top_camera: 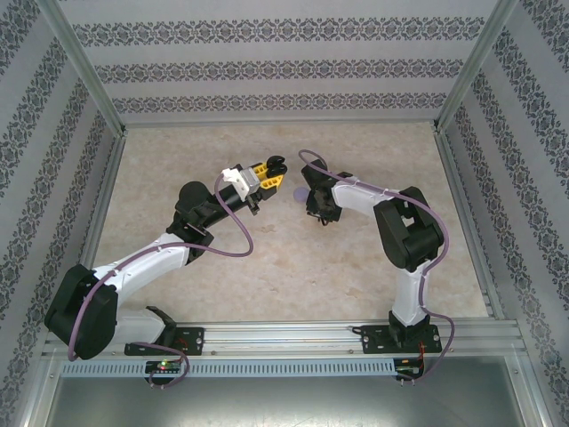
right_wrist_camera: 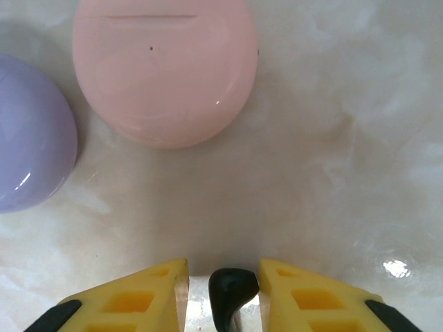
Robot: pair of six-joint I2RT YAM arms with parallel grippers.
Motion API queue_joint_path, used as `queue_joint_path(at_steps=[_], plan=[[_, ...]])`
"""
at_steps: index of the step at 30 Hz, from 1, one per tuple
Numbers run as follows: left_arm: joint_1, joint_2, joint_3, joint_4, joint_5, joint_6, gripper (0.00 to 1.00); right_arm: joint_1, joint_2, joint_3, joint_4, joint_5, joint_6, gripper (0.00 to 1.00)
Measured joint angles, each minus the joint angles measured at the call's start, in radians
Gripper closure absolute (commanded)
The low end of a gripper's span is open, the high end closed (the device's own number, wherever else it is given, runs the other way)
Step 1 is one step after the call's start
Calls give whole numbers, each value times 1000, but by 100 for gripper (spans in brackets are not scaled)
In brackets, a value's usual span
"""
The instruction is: Insert wireless bluetooth earbuds into charging case
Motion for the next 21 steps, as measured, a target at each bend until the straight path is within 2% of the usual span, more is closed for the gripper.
queue_joint_path(at_steps=[11,17,21], plan=[[0,-5,-1,0,0,0,100,0,14,18,-21,21,-1,70],[0,-5,-1,0,1,0,100,-1,17,23,-30,26,-6,74],[0,-5,-1,0,1,0,100,-1,19,25,-36,31,-14,80]])
